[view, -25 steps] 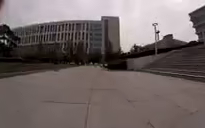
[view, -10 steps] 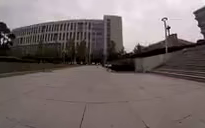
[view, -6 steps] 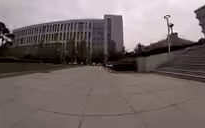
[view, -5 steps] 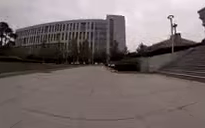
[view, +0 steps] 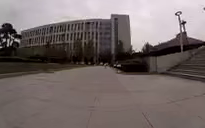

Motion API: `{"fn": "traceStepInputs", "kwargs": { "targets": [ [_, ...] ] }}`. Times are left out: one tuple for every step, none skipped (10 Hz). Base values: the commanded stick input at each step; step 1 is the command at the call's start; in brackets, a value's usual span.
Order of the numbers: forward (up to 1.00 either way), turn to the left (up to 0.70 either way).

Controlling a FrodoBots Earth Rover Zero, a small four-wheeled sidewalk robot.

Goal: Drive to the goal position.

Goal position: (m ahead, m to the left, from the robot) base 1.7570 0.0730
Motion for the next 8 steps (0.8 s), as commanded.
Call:
{"fn": "traceStepInputs", "kwargs": {
  "targets": [
    [1.0,0.0],
    [1.0,0.0],
    [1.0,0.0],
    [1.0,0.0],
    [1.0,0.0],
    [1.0,0.0],
    [1.0,0.0],
    [1.0,0.0]
  ]
}}
